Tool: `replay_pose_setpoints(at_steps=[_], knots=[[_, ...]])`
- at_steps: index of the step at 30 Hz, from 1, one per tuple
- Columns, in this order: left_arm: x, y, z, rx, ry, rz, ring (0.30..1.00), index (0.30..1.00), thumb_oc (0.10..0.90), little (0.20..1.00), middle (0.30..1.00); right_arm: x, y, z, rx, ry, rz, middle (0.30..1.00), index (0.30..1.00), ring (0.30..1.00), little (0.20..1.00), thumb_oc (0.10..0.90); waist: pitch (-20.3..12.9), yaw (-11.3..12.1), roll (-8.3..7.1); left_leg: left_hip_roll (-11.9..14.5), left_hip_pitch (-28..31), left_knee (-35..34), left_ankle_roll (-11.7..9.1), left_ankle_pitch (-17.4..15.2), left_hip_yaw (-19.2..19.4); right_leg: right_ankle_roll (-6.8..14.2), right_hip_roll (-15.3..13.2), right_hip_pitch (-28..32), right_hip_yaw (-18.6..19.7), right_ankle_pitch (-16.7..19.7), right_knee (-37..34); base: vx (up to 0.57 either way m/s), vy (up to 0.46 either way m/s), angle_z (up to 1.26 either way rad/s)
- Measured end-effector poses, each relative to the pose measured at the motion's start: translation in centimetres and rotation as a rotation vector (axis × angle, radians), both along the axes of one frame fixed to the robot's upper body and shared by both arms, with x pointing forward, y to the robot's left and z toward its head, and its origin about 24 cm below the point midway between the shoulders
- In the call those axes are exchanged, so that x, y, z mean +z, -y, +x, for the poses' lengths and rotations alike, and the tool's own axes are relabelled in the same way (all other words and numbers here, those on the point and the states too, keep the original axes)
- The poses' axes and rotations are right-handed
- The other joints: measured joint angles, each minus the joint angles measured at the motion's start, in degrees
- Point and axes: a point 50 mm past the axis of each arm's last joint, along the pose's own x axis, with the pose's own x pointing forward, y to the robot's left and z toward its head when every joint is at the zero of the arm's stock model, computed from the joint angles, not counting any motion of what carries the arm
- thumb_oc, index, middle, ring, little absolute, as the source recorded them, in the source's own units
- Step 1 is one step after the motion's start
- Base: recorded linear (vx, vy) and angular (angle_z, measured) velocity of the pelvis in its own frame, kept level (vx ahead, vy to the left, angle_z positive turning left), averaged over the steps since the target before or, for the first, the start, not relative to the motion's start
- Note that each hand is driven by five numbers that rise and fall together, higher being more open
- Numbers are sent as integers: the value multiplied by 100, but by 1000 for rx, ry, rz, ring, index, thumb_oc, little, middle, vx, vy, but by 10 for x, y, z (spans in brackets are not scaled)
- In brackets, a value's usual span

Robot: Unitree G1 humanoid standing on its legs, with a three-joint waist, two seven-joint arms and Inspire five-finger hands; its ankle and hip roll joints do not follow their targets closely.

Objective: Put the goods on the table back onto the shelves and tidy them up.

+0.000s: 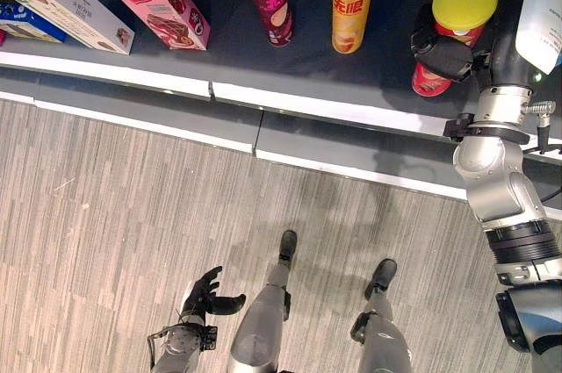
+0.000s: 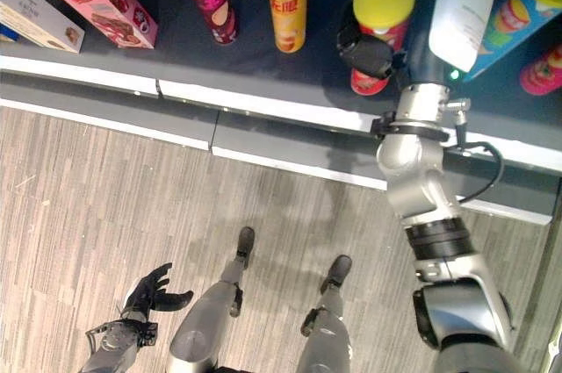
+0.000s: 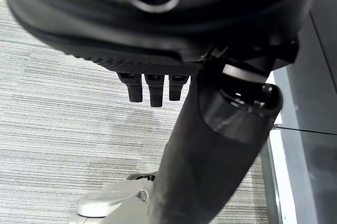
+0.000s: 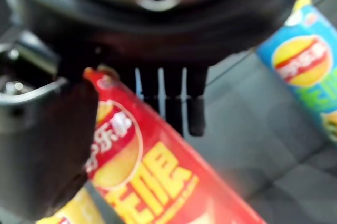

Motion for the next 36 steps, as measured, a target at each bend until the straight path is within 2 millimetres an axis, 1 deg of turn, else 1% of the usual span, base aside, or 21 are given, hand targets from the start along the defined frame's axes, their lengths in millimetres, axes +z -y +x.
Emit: replay_pose_setpoints(at_steps=[5,8,12,15,16,19,23,24,34,36], knots=[[0,0,0,7,3,6,900,900,800,900,900,6,0,-1,-14,39,13,300,300,300,300,400,1,7,-2,3,-18,-1,-3,2,-24,1,5,-6,-17,-2,-1,2,0,1],[1,0,1,5,5,6,900,900,800,900,900,19,-1,-2,-21,98,22,300,300,300,300,400,2,9,-4,2,-158,0,-23,23,-99,1,8,-97,-88,-1,0,22,-1,9],[3,1,3,3,20,6,900,900,800,900,900,25,5,-4,-52,121,17,300,300,300,300,400,3,79,-4,-17,-186,0,-23,23,-120,1,-7,-108,-103,-2,-1,16,-11,4],[7,-1,6,-14,42,12,900,900,800,900,900,33,15,4,-97,128,75,300,300,300,300,400,2,76,-3,-19,-254,0,-22,45,-121,4,-8,-180,-102,-3,-2,0,0,0],[8,-1,7,-17,46,12,900,900,800,900,900,34,18,3,-110,139,89,300,300,300,300,400,4,74,0,-21,-288,0,-20,54,-128,4,-8,-208,-103,-2,-2,0,0,0],[7,0,6,-14,41,4,900,900,800,900,900,34,19,2,-117,153,98,300,300,300,300,400,10,62,14,-40,-293,0,-18,54,-125,4,-24,-220,-99,-2,-2,0,0,0],[9,3,8,-16,59,-6,900,900,800,900,900,35,22,0,-122,190,146,300,300,300,300,400,78,69,161,-60,-316,0,-18,53,-133,4,-44,-232,-108,-2,-1,0,0,0],[9,3,8,-15,61,-6,900,900,800,900,900,35,22,1,-116,191,163,300,300,300,300,400,80,69,177,-66,-337,0,-18,53,-128,5,-50,-259,-104,-1,-1,0,0,0],[12,4,11,-19,75,-9,900,900,800,900,900,32,22,1,-105,192,201,300,300,300,300,400,77,69,185,-85,-444,1,-16,55,-123,11,-70,-371,-99,5,1,0,0,0],[12,4,10,-19,75,-8,900,900,800,900,900,28,18,3,-90,193,239,300,300,300,300,400,77,63,185,-83,-448,1,-15,56,-125,12,-67,-375,-101,5,1,0,0,0]])
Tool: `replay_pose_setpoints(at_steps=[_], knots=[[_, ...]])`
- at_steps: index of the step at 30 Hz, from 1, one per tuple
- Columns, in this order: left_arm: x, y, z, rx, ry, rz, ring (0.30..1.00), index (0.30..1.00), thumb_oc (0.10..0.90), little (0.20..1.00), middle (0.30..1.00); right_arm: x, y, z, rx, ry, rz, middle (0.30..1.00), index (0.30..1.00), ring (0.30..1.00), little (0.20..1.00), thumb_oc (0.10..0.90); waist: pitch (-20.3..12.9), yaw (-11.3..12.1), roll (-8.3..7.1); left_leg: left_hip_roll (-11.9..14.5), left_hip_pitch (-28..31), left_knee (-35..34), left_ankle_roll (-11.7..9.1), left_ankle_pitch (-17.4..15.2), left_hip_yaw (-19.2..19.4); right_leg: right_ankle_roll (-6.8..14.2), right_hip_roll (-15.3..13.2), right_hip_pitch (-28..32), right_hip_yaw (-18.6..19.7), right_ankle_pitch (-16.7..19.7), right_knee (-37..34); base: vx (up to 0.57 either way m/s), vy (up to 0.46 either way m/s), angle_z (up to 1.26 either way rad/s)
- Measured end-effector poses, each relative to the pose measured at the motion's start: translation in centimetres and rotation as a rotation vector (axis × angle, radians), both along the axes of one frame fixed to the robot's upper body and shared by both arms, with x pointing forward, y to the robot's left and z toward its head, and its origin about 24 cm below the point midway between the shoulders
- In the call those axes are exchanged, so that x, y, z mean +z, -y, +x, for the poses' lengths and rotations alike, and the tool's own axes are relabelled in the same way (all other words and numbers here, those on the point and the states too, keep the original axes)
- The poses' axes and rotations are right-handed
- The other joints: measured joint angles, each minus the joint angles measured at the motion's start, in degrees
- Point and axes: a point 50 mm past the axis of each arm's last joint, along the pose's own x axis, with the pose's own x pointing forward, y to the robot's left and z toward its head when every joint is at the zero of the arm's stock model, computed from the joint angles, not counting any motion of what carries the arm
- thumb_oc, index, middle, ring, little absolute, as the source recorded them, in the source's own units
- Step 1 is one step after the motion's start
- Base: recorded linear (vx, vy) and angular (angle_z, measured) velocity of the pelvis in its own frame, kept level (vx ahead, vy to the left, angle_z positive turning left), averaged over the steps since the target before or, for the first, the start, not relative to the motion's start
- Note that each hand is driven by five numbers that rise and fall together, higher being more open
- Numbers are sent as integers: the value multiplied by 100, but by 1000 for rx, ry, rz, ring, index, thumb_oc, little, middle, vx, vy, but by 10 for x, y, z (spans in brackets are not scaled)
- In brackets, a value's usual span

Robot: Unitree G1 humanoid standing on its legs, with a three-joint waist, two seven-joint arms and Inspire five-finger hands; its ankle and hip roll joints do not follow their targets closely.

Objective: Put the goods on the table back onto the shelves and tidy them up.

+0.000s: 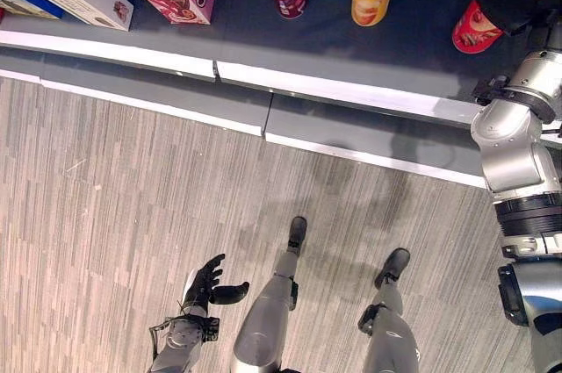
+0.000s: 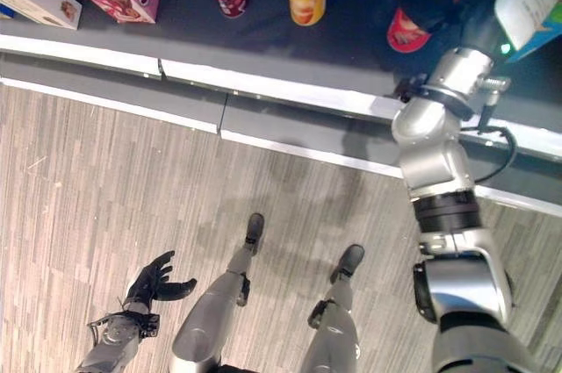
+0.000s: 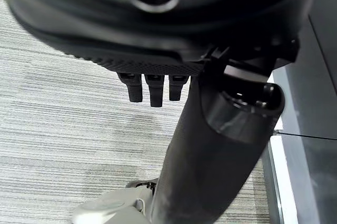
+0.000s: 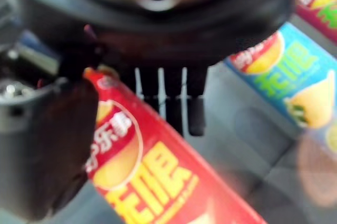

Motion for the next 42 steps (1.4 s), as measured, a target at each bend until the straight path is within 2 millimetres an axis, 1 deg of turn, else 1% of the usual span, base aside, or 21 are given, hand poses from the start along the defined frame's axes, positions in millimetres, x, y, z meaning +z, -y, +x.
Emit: replay_pose_setpoints(at_steps=[16,20,34,35,37,38,39,40,42], knots=[[1,0,1,9,7,8,900,900,800,900,900,-1,1,0,4,7,23,300,300,300,300,400,0,-4,0,-22,-32,0,11,9,-17,8,-20,-15,-19,5,0,0,1,0],[1,1,1,6,6,8,900,900,800,900,900,-7,7,4,-22,-18,38,300,300,300,300,400,0,1,0,-22,-33,0,11,9,-17,8,-20,-15,-20,5,0,0,0,0],[0,5,0,-15,0,8,900,900,800,900,900,-8,10,5,-21,1,89,300,300,300,300,400,0,-2,0,-22,-34,0,13,10,-16,10,-19,-18,-18,6,0,0,0,0],[0,5,0,-15,1,8,900,900,800,900,900,-7,10,5,-20,2,91,375,375,375,375,450,0,-2,0,-22,-34,0,13,10,-16,11,-21,-18,-17,6,0,0,0,0],[0,5,0,-15,0,8,900,900,800,900,900,-7,10,5,-20,1,92,589,589,589,589,593,-1,-1,1,-22,-34,0,14,11,-17,11,-20,-18,-18,6,0,0,0,0],[0,5,0,-15,0,8,900,900,800,900,900,-7,10,5,-17,2,91,674,674,674,674,649,-1,0,1,-22,-34,0,14,11,-18,11,-20,-17,-19,6,0,0,0,0],[0,5,0,-15,1,8,900,900,800,900,900,-7,10,5,-14,5,91,851,851,851,851,767,-1,3,1,-22,-34,0,14,11,-18,11,-20,-16,-20,6,0,0,0,0],[0,5,0,-15,1,8,900,900,800,900,900,-6,9,5,-11,8,91,900,900,900,900,800,-1,5,1,-23,-34,0,14,12,-18,11,-21,-16,-20,7,0,0,0,0],[0,5,0,-15,0,8,900,900,800,900,900,-6,9,5,-10,8,92,900,900,900,900,800,-1,5,1,-25,-34,1,17,13,-22,11,-22,-14,-22,7,0,0,0,0]])
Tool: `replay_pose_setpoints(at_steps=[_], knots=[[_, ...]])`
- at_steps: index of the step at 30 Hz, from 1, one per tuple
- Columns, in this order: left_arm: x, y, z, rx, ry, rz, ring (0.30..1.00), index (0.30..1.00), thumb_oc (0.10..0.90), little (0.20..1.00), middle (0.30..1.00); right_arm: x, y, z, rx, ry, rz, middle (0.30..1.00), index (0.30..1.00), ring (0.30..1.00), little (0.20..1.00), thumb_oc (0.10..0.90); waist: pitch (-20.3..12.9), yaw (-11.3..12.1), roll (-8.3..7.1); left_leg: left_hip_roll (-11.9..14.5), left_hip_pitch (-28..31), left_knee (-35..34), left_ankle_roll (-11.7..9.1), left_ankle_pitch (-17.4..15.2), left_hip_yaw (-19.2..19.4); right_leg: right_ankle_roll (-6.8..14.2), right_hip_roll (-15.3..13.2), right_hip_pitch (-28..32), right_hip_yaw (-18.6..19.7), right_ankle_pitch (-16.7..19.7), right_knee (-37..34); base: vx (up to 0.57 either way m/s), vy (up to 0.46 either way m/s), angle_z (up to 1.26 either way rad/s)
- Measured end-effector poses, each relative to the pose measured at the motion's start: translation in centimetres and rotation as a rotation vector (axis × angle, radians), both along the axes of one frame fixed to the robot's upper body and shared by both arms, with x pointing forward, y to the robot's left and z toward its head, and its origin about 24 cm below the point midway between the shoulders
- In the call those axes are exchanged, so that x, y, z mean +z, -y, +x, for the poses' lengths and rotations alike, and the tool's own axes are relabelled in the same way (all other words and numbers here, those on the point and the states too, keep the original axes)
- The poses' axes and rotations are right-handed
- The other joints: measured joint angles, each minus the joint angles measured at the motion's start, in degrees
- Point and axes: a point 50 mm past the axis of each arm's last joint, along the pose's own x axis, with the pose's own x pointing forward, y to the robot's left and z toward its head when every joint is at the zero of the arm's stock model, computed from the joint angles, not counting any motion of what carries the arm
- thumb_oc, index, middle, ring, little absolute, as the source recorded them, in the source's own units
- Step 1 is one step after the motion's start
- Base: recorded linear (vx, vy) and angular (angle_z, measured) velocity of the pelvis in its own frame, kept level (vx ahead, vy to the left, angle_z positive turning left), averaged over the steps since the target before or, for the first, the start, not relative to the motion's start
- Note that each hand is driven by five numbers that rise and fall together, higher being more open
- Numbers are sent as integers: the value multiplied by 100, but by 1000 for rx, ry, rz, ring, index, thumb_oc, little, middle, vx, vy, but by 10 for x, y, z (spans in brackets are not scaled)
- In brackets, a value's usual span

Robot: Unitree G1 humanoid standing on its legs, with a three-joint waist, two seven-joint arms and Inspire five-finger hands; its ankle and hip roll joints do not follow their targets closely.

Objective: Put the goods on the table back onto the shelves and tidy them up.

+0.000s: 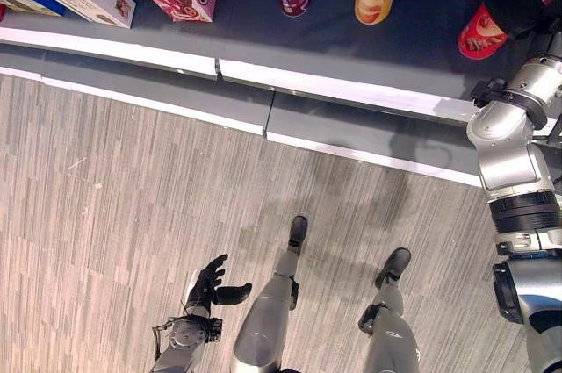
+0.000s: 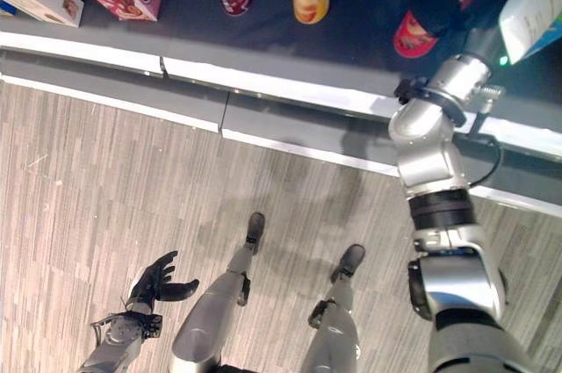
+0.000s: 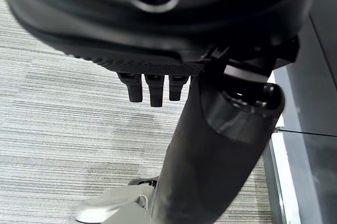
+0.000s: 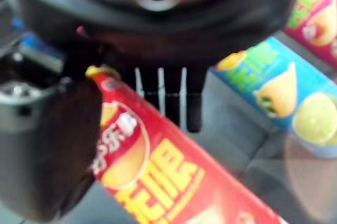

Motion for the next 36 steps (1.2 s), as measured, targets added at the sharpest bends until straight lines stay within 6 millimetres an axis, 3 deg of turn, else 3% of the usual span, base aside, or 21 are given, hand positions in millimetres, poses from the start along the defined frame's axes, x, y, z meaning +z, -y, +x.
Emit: replay_pose_setpoints(at_steps=[19,24,36], knots=[[0,0,0,0,0,-1,900,900,800,900,900,-4,-1,3,59,-10,82,900,900,900,900,800,-1,-4,1,-2,0,0,9,8,-24,1,-1,12,-24,1,0,0,0,0],[0,1,0,-5,-2,-2,900,900,800,900,900,-11,-11,9,146,-26,142,900,900,900,900,800,-1,-9,1,0,-1,0,9,8,-28,1,2,14,-28,1,1,0,0,0],[0,1,0,-5,-2,-2,900,900,800,900,900,-15,-14,12,186,-38,183,900,900,900,900,800,-1,-2,0,-4,-22,0,10,11,-57,1,0,16,-83,1,1,0,0,0]])
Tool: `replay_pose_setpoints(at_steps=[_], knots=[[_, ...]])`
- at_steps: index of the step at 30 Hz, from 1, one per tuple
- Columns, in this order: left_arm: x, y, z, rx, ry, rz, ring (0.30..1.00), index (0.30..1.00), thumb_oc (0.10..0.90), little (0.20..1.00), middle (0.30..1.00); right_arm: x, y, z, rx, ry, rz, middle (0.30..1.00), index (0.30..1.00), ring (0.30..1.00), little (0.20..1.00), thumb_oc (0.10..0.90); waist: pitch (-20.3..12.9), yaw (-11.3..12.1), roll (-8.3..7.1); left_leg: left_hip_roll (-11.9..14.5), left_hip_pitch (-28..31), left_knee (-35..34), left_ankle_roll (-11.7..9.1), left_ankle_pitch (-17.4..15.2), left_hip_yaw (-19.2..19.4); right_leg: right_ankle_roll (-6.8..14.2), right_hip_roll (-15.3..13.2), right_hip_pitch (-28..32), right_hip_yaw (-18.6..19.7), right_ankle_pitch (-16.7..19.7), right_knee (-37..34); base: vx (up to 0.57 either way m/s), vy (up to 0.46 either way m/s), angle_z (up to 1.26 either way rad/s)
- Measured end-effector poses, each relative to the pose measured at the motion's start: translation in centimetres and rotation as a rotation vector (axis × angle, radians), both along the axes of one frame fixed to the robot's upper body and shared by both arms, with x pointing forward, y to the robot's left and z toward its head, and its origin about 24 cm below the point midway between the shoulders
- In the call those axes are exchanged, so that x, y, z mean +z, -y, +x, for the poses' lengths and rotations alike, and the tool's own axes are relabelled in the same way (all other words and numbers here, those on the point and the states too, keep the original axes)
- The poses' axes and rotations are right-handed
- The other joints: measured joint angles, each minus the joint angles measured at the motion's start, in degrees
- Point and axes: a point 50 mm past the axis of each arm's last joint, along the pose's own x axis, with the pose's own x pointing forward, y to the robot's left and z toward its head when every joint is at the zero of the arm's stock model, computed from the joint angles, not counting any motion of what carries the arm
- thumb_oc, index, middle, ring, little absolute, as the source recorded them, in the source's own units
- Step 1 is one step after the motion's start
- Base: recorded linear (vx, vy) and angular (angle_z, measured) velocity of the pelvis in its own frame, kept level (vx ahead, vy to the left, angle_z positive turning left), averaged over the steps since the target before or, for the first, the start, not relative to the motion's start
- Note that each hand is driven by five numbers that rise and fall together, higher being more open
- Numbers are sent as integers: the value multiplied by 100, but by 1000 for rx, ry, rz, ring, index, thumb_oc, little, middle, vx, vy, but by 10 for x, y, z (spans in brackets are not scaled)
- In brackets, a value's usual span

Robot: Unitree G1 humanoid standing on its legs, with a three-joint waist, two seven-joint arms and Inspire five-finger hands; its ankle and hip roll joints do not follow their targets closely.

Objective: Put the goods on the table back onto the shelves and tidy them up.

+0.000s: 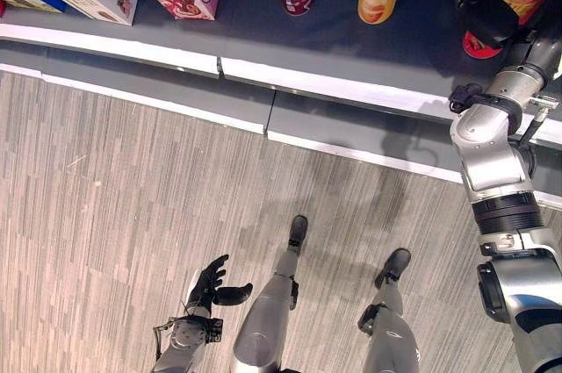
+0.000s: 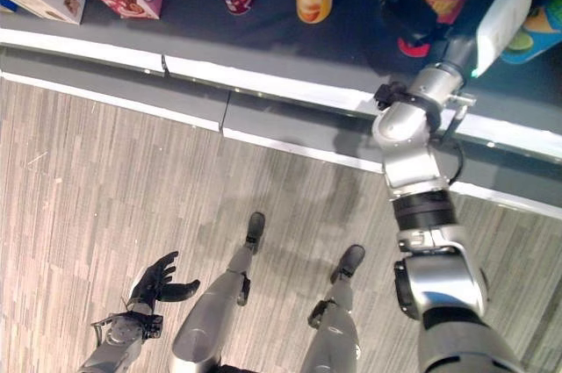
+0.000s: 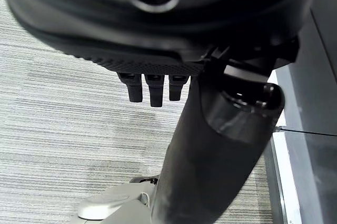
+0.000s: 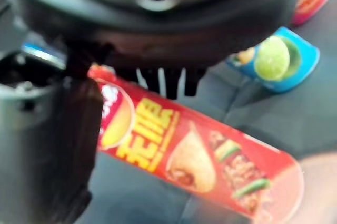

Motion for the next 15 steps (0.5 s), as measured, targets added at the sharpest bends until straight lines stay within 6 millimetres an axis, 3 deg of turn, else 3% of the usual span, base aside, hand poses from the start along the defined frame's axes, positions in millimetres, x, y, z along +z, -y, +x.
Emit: replay_pose_setpoints(at_steps=[15], knots=[[0,0,0,0,2,1,900,900,800,900,900,-19,10,5,-36,-70,15,900,900,900,900,800,6,-26,-10,-4,-80,0,4,26,-62,0,3,-38,-41,0,0,0,3,1]])
